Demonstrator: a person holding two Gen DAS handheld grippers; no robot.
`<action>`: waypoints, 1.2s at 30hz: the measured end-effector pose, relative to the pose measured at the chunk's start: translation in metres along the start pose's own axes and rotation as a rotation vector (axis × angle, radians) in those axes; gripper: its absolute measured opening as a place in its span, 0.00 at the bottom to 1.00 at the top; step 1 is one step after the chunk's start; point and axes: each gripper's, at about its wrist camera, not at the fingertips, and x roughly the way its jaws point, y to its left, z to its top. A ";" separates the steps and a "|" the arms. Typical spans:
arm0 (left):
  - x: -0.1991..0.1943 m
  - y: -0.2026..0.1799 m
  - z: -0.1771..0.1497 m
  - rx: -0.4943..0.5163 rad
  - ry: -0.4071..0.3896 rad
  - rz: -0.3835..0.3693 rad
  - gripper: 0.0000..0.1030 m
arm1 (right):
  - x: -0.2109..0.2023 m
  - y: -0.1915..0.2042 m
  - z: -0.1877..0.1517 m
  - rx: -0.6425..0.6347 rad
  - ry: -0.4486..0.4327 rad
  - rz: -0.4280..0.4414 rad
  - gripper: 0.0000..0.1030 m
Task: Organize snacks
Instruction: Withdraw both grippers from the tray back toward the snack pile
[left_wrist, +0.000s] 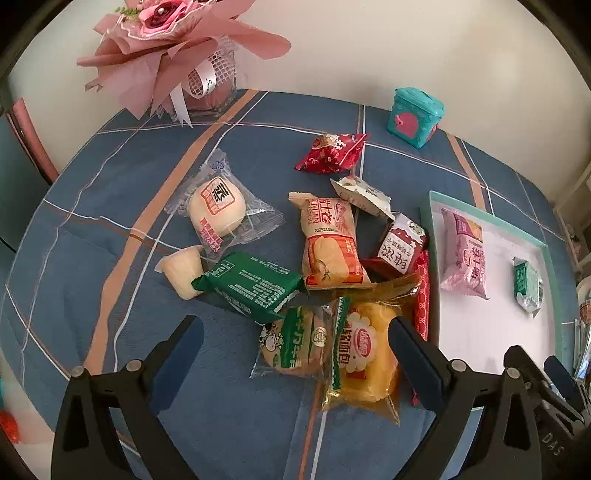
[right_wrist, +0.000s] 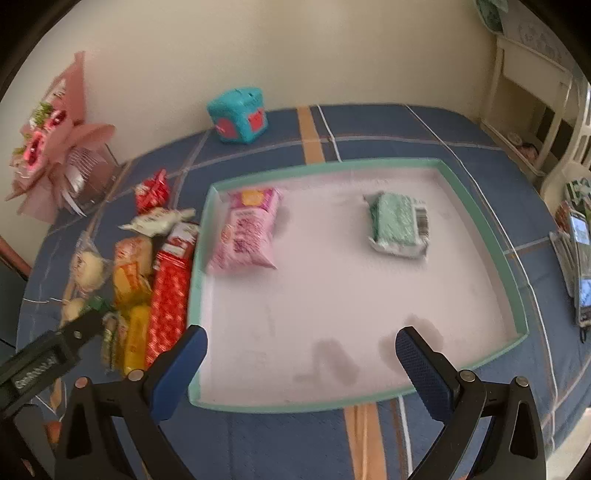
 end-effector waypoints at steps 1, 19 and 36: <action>0.001 0.001 0.000 -0.001 -0.004 0.001 0.97 | -0.001 0.001 0.001 -0.001 -0.014 0.011 1.00; 0.010 0.048 0.010 -0.110 0.009 0.051 0.97 | 0.015 0.038 0.000 -0.038 0.035 0.126 1.00; 0.018 0.080 0.012 -0.238 0.062 -0.031 0.97 | 0.019 0.100 -0.012 -0.141 0.077 0.222 1.00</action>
